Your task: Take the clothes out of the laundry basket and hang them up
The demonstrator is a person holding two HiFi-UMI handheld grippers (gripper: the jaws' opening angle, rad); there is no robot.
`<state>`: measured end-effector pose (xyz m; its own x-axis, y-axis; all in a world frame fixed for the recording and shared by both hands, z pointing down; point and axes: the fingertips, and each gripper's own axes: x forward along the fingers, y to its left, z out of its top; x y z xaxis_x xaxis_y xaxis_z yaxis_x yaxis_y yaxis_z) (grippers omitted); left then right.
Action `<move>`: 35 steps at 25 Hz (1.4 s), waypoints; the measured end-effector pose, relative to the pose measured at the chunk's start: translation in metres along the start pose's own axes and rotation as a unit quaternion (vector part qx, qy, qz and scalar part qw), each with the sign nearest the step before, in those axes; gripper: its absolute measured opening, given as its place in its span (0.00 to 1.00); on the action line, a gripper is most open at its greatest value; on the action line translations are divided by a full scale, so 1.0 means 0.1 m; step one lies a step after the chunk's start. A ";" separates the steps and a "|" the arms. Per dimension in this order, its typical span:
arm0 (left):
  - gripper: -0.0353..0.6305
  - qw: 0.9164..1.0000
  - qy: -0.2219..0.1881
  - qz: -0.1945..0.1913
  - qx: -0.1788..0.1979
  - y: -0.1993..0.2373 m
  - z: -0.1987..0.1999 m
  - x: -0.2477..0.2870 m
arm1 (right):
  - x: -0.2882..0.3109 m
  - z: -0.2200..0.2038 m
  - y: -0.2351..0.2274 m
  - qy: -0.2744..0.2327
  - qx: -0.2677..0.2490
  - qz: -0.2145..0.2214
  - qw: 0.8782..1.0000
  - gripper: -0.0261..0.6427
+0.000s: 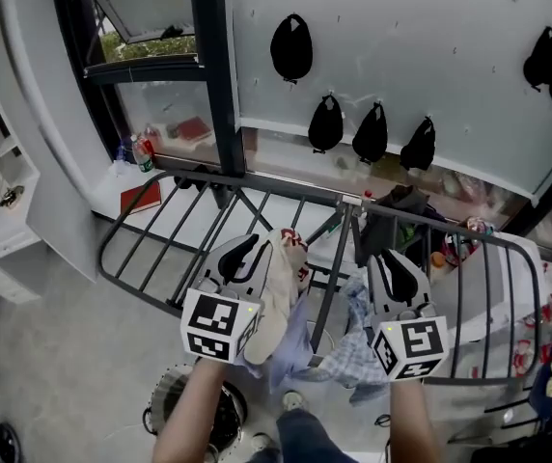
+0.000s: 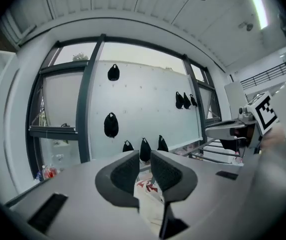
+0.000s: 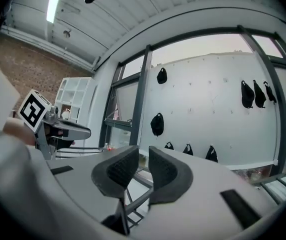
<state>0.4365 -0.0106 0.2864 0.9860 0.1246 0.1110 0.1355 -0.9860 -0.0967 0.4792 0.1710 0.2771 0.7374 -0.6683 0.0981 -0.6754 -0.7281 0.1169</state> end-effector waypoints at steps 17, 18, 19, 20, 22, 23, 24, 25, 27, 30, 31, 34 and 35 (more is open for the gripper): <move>0.08 0.997 -0.074 -0.021 -0.031 -0.69 0.19 -1.45 | -1.57 0.23 0.55 -0.066 0.023 -0.043 0.997 0.04; 0.08 0.996 -0.077 -0.021 -0.037 -0.71 0.20 -1.51 | -1.63 0.24 0.57 -0.067 0.022 -0.045 0.996 0.04; 0.08 0.996 -0.079 -0.022 -0.041 -0.73 0.20 -1.55 | -1.69 0.24 0.58 -0.068 0.021 -0.047 0.996 0.04; 0.08 0.996 -0.079 -0.023 -0.040 -0.76 0.20 -1.59 | -1.74 0.25 0.58 -0.070 0.020 -0.049 0.996 0.04; 0.08 0.996 -0.077 -0.025 -0.034 -0.81 0.19 -1.64 | -1.82 0.26 0.58 -0.072 0.022 -0.055 0.996 0.04; 0.08 0.996 -0.077 -0.025 -0.032 -0.83 0.18 -1.65 | -1.85 0.26 0.57 -0.072 0.025 -0.058 0.995 0.04; 0.08 0.996 -0.077 -0.024 -0.032 -0.84 0.17 -1.67 | -1.87 0.27 0.58 -0.073 0.027 -0.059 0.995 0.04; 0.08 0.996 -0.076 -0.024 -0.033 -0.84 0.16 -1.69 | -1.89 0.27 0.59 -0.074 0.029 -0.060 0.995 0.04; 0.08 0.996 -0.074 -0.023 -0.034 -0.85 0.14 -1.71 | -1.91 0.27 0.62 -0.075 0.030 -0.060 0.995 0.04; 0.08 0.996 -0.074 -0.025 -0.035 -0.88 0.14 -1.72 | -1.91 0.27 0.64 -0.075 0.025 -0.060 0.995 0.04; 0.08 0.996 -0.075 -0.025 -0.035 -0.89 0.15 -1.72 | -1.90 0.27 0.64 -0.076 0.024 -0.058 0.995 0.04; 0.08 0.996 -0.075 -0.026 -0.032 -0.93 0.17 -1.70 | -1.89 0.24 0.63 -0.072 0.028 -0.054 0.996 0.04; 0.08 0.996 -0.075 -0.027 -0.031 -0.94 0.16 -1.70 | -1.88 0.22 0.63 -0.070 0.027 -0.051 0.996 0.04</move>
<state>0.2579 0.0631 0.2608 0.9816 0.1881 -0.0343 0.1870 -0.9818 -0.0320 0.2976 0.2470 0.2442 0.7971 -0.6016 -0.0516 -0.5985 -0.7985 0.0645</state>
